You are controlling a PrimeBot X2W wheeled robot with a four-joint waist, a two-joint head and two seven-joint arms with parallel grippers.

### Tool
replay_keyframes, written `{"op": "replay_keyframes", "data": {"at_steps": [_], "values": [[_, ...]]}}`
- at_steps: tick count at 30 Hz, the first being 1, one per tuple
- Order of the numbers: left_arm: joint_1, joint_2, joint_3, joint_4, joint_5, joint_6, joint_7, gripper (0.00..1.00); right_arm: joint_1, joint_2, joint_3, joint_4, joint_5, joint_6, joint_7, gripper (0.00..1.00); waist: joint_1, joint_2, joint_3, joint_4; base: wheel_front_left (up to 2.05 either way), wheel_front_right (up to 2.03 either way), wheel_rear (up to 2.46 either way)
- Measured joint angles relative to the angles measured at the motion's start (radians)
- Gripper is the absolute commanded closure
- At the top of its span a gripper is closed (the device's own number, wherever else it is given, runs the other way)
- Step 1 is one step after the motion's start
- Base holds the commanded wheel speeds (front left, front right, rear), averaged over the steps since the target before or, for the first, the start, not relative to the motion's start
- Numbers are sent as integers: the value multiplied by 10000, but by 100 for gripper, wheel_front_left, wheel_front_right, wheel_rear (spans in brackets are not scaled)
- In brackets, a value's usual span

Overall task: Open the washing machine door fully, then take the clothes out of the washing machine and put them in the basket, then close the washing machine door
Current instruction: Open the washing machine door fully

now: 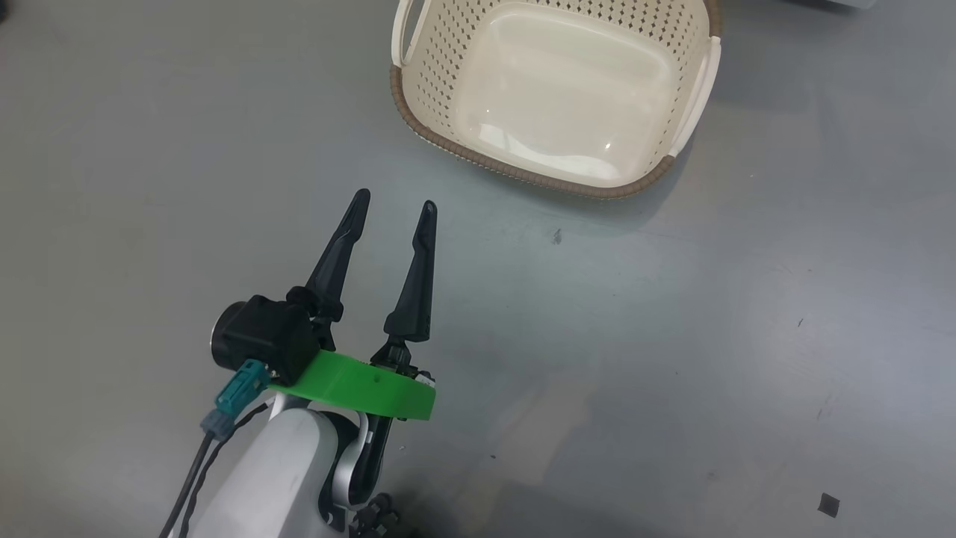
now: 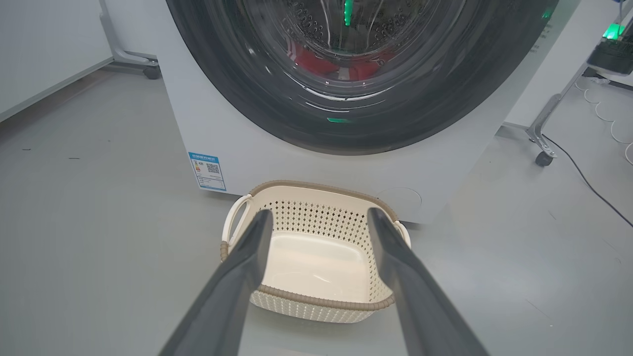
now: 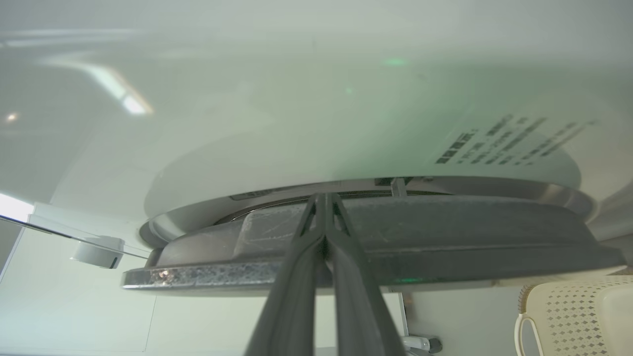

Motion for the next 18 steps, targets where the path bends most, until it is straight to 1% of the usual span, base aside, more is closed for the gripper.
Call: {"op": "replay_keyframes", "data": {"at_steps": [3, 8, 12, 18], "values": [[0, -2, -59, 0, -67, 2, 0, 0, -157, -35, -21, 176, 71, -73, 102, 100, 0, 0, 20, 59, 0, 0, 0], [0, -2, -86, -4, -79, 4, 0, 0, -307, -247, 36, 380, 86, -71, 259, 100, 0, 0, 41, 167, 0, 0, 0], [0, -4, -84, -6, -79, 4, 0, 0, -460, -265, 82, 591, 102, -73, 481, 100, 0, 0, 37, 236, 0, 0, 0], [0, -6, -86, -2, -79, 6, 0, 0, -682, -291, -52, 963, 485, -150, 844, 100, 0, 0, -1, 274, 0, 0, 0]]}}
